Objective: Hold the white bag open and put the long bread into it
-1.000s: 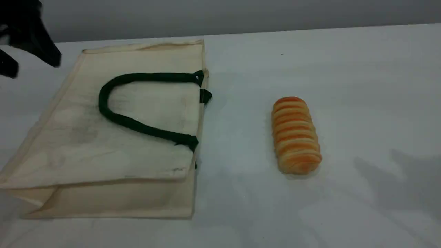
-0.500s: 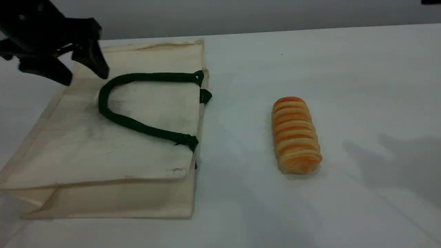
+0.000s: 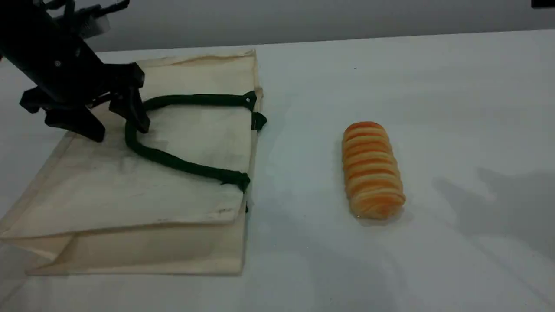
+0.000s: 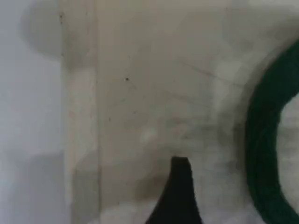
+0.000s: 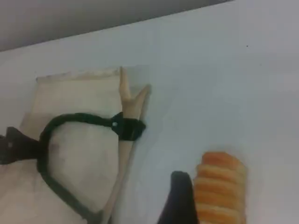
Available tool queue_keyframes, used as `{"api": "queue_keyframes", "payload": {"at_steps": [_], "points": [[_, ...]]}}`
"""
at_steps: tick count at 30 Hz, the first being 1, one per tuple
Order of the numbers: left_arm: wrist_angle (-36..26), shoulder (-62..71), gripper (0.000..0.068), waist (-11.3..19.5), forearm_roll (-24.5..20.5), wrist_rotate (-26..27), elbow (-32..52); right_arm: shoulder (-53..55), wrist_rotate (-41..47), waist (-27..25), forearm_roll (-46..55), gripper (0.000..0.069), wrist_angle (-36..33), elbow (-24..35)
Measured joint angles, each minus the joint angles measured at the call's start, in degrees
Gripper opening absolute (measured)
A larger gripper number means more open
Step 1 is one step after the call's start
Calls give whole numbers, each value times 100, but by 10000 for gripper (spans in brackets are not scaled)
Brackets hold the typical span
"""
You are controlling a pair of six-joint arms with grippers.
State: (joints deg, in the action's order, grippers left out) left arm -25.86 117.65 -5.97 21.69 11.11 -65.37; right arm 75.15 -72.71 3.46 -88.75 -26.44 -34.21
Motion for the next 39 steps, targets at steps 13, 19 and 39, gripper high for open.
{"api": "queue_keyframes", "payload": {"at_steps": [13,19,39], "points": [[190,241,566,-162,141,56,0,0,18,0,0,535,-23,0],[349,245,536,-280,136,57,0,0,18,0,0,535,-79,0],[321,498,526,-280,118,47,0,0,18,0,0,535,-108,0]]}}
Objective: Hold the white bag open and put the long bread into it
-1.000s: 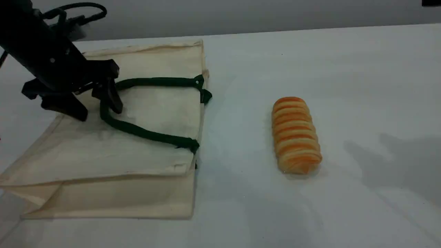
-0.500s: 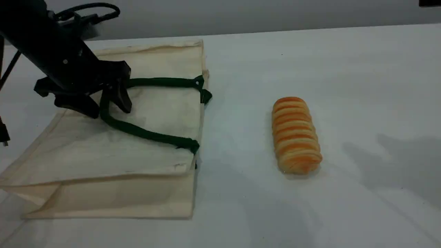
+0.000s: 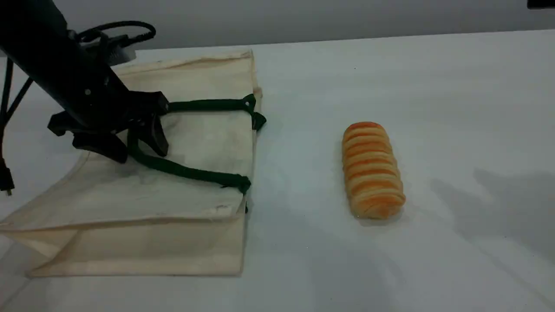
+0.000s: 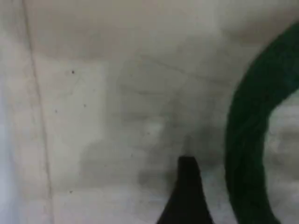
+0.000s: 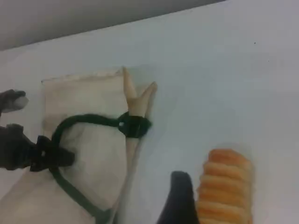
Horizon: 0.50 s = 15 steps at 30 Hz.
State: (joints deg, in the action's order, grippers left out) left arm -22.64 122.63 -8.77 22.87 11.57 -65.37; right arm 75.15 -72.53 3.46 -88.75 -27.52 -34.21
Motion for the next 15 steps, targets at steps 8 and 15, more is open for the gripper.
{"api": "queue_keyframes", "payload": {"at_steps": [8,15], "points": [[101,0,326,0,-19,-3,0,0,0,0,5,535,-7,0],[386,-106,80,0,29,-159,-132,6,0,0,16,535,4,0]]}}
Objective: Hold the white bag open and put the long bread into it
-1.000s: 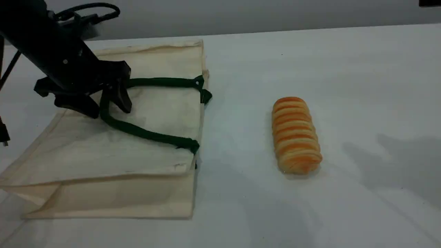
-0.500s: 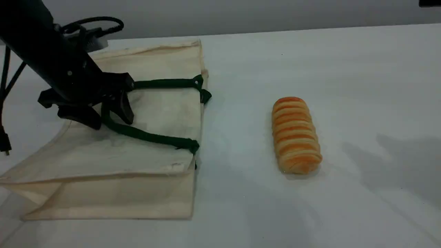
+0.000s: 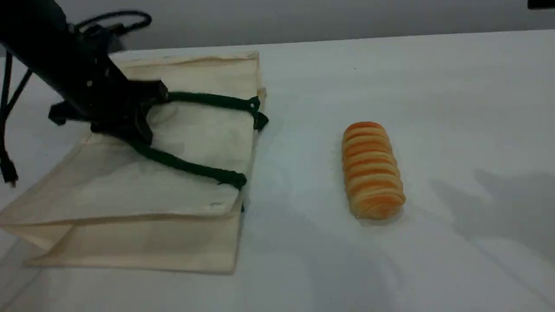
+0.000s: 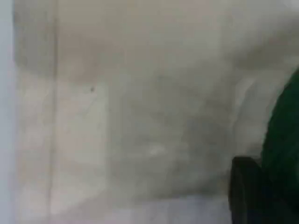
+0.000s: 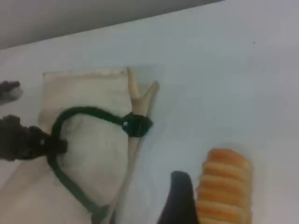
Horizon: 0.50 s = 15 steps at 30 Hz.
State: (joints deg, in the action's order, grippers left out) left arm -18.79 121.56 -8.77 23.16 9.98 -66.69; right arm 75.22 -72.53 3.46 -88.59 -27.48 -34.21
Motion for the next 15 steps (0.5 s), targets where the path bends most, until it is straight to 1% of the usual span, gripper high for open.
{"api": "queue_keyframes", "payload": {"at_steps": [2,4,7,11,15], "points": [[-134,-149,80,0,0,0,-178,49,0,0,0,535,-12,0],[-500,-334,80,0,-5,52,-426,118,0,0,0,535,-98,0],[-1315,-644,80,0,-12,194,-808,224,-62,0,0,535,-163,0],[-2278,-1109,80,0,-24,352,-1304,463,-110,0,-6,535,57,0],[-3075,-1642,80,0,-24,445,-1652,810,-136,0,-31,535,19,0]]}}
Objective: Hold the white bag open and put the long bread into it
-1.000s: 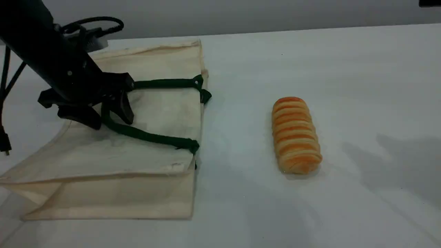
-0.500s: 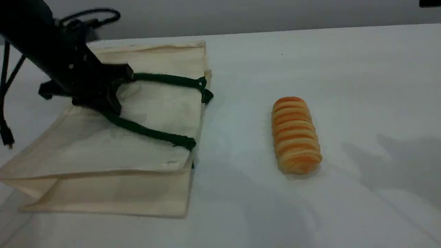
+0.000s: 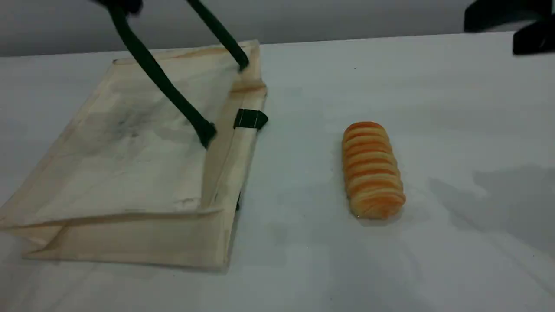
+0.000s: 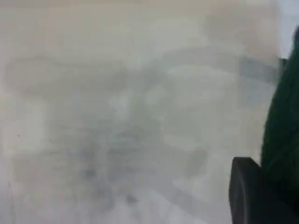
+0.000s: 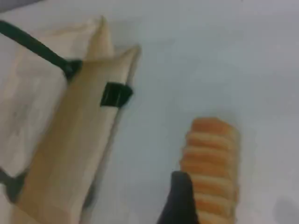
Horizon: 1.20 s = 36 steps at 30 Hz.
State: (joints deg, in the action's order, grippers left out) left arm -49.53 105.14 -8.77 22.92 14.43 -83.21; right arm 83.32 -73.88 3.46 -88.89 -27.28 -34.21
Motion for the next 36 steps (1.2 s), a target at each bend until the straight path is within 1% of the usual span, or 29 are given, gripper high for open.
{"api": "queue_keyframes", "payload": {"at_steps": [2,4,8,11,13,17,20,25,36], "points": [[-373,-287,80,0,25,35,-96,180,-93,0,-162,535,22,0],[-622,-584,80,0,92,35,-107,372,-377,0,-428,535,-2,0],[-1036,-1157,80,-5,448,291,-126,708,-1064,26,-1034,535,-320,0],[-1207,-1504,80,-5,739,331,-246,952,-1509,211,-1122,535,-275,-17],[-1377,-1679,80,-5,829,331,-342,1124,-1615,354,-1122,535,-252,-89],[-1730,-1884,80,-5,840,326,-487,1539,-1615,665,-1122,534,-150,-322],[-1853,-1979,80,-5,849,320,-499,1841,-1615,808,-1117,534,69,-547],[-1904,-2066,80,-5,528,264,-499,2293,-1610,808,-1117,534,442,-786],[-1899,-2090,80,-5,516,264,-499,3214,-1610,808,-1098,534,-221,-1149]]}}
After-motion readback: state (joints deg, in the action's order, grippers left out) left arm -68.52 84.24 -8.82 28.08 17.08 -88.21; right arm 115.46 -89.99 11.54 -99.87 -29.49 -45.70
